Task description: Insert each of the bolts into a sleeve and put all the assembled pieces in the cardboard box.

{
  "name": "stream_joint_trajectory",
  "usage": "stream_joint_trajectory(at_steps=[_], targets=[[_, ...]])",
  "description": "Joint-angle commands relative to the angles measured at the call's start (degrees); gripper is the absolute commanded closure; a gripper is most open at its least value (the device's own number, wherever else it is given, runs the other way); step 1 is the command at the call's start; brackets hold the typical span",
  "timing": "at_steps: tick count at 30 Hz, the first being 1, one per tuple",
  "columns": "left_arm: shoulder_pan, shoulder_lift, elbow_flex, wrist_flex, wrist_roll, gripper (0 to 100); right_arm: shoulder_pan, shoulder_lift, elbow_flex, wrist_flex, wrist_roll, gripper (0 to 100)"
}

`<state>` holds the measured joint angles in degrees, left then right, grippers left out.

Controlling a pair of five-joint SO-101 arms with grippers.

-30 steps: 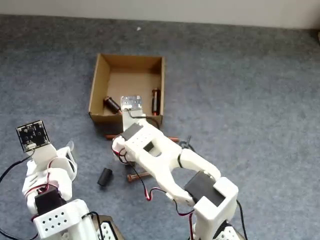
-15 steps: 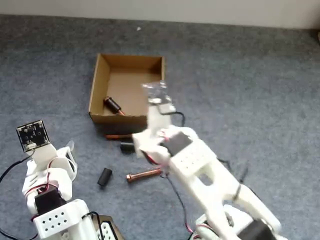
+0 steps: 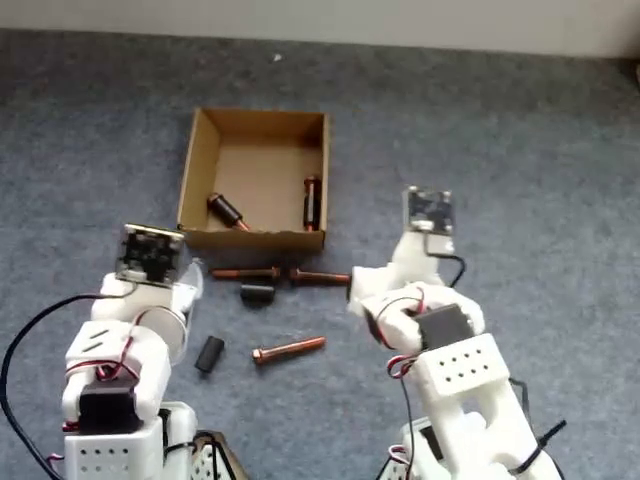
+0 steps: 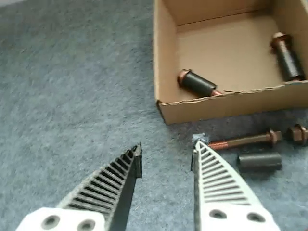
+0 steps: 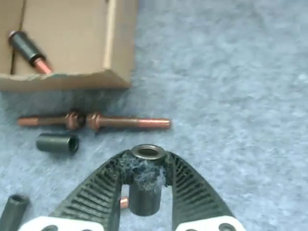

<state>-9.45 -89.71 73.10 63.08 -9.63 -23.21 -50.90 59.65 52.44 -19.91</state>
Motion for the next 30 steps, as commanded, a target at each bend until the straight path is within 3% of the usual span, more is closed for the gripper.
stream_joint_trajectory(at_steps=[1, 6, 17, 30], targets=[[7.25, 4.97, -9.36, 4.84, -2.64, 82, 5.49, -1.27, 1.36, -5.14, 0.09, 99.2], [11.82, 24.04, -20.97, 7.21, -7.56, 82, 10.59, -0.04, 5.93, -13.67, 0.09, 99.2], [21.41, 64.40, -39.69, 6.77, -24.70, 82, 11.12, 0.04, 6.81, -14.46, 0.09, 99.2], [21.49, 88.84, -52.44, 6.77, -37.19, 88, 11.12, 0.04, 6.90, -14.46, 0.09, 99.2]])
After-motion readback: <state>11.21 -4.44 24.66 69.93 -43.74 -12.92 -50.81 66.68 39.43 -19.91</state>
